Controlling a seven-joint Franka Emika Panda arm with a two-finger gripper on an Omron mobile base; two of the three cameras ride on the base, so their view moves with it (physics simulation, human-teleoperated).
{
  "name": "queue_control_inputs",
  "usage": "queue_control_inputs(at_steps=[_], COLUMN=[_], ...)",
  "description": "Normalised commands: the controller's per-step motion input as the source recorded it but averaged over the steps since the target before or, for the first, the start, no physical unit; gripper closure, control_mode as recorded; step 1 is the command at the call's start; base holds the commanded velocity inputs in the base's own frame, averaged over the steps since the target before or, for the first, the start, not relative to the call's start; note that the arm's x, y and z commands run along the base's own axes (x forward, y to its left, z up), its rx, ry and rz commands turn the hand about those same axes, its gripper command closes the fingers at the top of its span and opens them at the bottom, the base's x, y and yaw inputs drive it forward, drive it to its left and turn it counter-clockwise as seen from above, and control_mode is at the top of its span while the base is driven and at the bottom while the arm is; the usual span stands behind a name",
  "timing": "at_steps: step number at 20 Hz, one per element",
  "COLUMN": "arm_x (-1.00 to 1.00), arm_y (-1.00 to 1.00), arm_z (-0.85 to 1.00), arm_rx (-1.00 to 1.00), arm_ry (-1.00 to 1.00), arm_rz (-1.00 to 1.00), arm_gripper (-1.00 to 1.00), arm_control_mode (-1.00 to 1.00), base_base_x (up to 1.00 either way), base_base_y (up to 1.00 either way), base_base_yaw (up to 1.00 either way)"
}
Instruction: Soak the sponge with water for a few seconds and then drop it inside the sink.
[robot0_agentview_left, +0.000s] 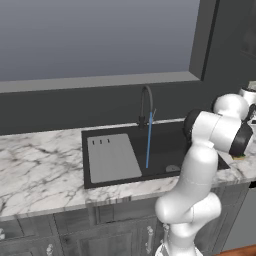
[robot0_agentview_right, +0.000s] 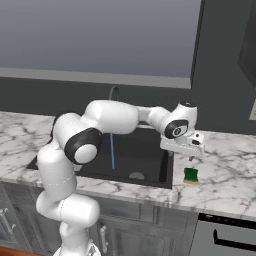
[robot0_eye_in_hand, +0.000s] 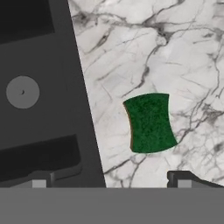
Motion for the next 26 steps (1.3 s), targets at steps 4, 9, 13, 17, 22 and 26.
queue_control_inputs(at_steps=[4,9,13,17,22,26], arm_x=[0.00,0.06,0.13,0.08,0.00,0.00], arm_y=[-0.01,0.00,-0.07,-0.12,-0.16,-0.19], arm_z=[-0.16,-0.15,-0.12,-0.10,-0.02,-0.02], arm_rx=[0.00,0.00,0.00,0.00,0.00,0.00], arm_ry=[0.00,0.00,0.00,0.00,0.00,0.00], arm_rz=[0.00,0.00,0.00,0.00,0.00,0.00], arm_gripper=[-1.00,-1.00,-1.00,-1.00,-1.00,-1.00], arm_control_mode=[-1.00,-1.00,-1.00,-1.00,-1.00,-1.00], base_base_x=[0.00,0.00,0.00,0.00,0.00,0.00], base_base_y=[0.00,0.00,0.00,0.00,0.00,0.00], base_base_yaw=[0.00,0.00,0.00,0.00,0.00,0.00])
